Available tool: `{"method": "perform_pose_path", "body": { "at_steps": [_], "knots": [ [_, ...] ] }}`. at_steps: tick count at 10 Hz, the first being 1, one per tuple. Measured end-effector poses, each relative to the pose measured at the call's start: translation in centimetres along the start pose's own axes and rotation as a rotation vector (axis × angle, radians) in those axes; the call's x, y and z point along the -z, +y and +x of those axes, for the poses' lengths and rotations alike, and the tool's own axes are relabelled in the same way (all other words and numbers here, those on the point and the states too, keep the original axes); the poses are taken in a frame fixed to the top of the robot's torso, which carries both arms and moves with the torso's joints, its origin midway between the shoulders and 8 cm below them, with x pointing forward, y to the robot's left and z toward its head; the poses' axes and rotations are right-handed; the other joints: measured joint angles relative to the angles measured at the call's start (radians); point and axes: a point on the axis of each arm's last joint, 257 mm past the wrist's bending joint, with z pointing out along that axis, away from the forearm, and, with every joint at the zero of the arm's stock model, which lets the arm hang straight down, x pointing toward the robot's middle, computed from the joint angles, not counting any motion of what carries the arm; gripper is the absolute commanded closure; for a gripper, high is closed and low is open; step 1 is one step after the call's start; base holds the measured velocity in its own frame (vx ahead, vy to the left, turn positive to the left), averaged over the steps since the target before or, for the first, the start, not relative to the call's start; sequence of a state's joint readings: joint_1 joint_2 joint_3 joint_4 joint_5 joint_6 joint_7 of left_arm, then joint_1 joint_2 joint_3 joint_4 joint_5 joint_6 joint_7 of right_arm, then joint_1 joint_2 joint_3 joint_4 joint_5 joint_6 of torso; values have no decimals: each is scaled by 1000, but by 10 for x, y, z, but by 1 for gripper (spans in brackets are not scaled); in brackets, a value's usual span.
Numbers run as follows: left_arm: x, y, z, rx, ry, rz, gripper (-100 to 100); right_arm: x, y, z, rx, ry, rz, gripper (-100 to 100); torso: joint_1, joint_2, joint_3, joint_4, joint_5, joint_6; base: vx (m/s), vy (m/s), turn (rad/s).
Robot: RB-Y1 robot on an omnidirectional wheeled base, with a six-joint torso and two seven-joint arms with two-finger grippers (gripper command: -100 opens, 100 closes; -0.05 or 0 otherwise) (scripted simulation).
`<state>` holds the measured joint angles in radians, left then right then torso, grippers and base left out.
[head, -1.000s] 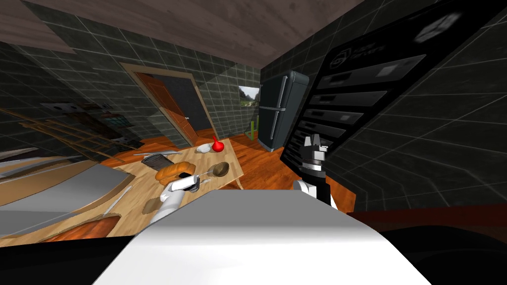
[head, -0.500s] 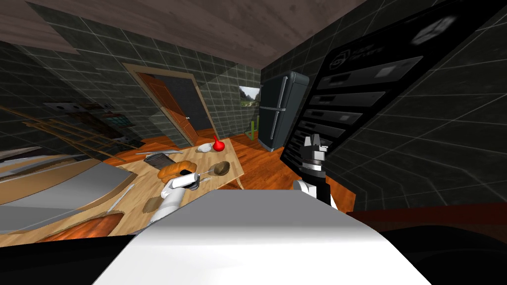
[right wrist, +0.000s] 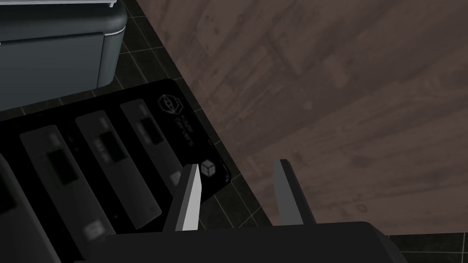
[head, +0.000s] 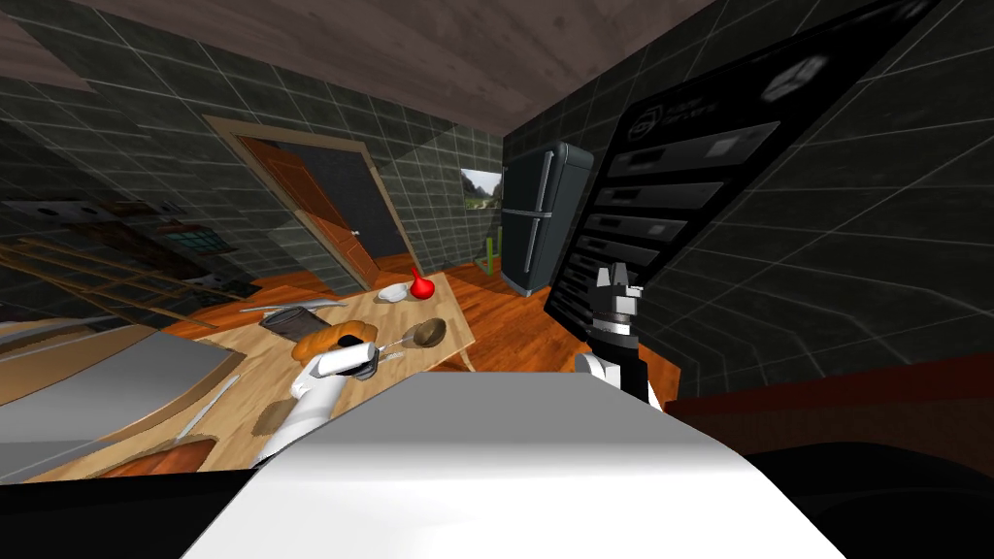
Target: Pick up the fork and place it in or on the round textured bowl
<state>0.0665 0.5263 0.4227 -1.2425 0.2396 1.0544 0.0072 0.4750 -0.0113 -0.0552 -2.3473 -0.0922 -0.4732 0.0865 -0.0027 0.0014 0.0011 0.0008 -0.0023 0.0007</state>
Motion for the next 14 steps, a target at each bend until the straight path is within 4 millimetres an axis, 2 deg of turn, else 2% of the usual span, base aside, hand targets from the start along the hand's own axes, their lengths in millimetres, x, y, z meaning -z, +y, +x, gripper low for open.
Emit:
{"method": "perform_pose_path", "body": {
  "at_steps": [4, 7, 10, 14],
  "knots": [
    [18, 0, -37, 7, -53, -16, 100, 0, 0, 0, 0, 0, 0, 0, -2, -1, -1, 0, 0, 0, 6, -32, -80],
    [31, -6, -48, 17, -71, -25, 100, 0, 0, 0, 0, 0, 0, 0, -4, -2, -1, 0, -1, -1, 29, -61, -5],
    [44, -16, -44, 27, -60, -27, 100, 0, 0, 0, 0, 0, 0, 0, -8, -4, -2, 0, -1, 0, 57, -100, 39],
    [60, -32, -27, 39, -16, -30, 100, 0, 0, 0, 0, 0, 0, 0, -8, -11, -6, -2, 2, 3, 103, -121, 51]
  ]
}}
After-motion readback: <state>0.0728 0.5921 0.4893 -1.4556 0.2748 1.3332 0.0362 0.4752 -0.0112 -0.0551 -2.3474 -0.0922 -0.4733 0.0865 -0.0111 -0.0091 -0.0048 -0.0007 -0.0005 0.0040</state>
